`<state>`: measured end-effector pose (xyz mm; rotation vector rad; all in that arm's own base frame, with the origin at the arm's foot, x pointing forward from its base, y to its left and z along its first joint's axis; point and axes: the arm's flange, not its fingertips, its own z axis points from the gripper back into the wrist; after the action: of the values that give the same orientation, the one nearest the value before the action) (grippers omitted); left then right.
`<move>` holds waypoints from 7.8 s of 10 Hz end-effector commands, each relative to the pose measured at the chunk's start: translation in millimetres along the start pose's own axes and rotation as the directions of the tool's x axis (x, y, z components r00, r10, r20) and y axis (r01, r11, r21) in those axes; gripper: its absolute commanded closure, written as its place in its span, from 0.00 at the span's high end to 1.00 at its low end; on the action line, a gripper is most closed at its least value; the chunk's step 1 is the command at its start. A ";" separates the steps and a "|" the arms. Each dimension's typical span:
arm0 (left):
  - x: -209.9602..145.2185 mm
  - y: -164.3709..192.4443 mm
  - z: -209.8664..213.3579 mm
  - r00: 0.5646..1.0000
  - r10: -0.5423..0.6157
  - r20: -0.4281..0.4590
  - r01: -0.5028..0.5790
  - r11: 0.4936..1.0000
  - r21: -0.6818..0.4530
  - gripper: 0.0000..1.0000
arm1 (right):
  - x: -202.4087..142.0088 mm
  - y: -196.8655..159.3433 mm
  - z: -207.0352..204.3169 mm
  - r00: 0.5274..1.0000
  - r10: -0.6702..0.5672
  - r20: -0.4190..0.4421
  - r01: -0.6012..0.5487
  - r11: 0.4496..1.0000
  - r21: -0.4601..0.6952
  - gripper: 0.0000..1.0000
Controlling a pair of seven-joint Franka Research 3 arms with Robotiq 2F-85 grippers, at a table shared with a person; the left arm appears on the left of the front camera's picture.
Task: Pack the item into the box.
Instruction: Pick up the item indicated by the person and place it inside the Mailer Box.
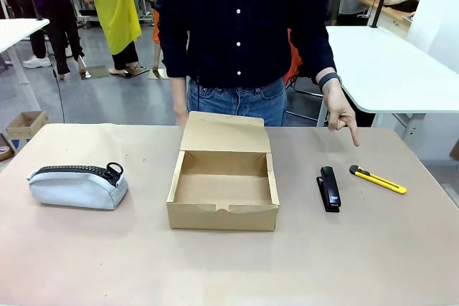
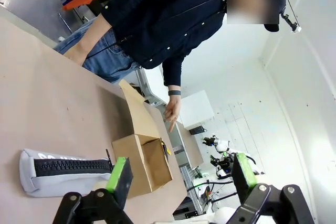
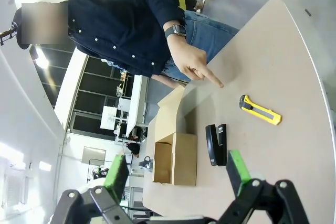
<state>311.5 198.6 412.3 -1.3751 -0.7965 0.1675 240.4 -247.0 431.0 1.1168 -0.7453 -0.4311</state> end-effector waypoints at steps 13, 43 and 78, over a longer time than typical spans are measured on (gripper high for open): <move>1.3 0.6 0.3 1.000 -0.022 0.002 0.022 1.000 -0.015 1.00 | -5.3 83.3 -191.9 0.311 0.604 -0.734 -0.870 0.491 0.035 1.00; 1.3 0.6 0.3 1.000 -0.022 0.002 0.022 1.000 -0.015 1.00 | 9.5 -46.2 -388.5 -0.277 0.352 -0.894 -0.855 0.334 0.397 0.00; 1.3 0.6 0.3 1.000 -0.022 0.002 0.022 1.000 -0.015 1.00 | -248.0 236.2 -584.1 -0.721 0.442 -0.533 -0.527 0.150 0.837 0.27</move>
<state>314.4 200.2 411.5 -1.3727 -0.7914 0.1641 467.2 372.8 430.6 0.1829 0.0484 1.6049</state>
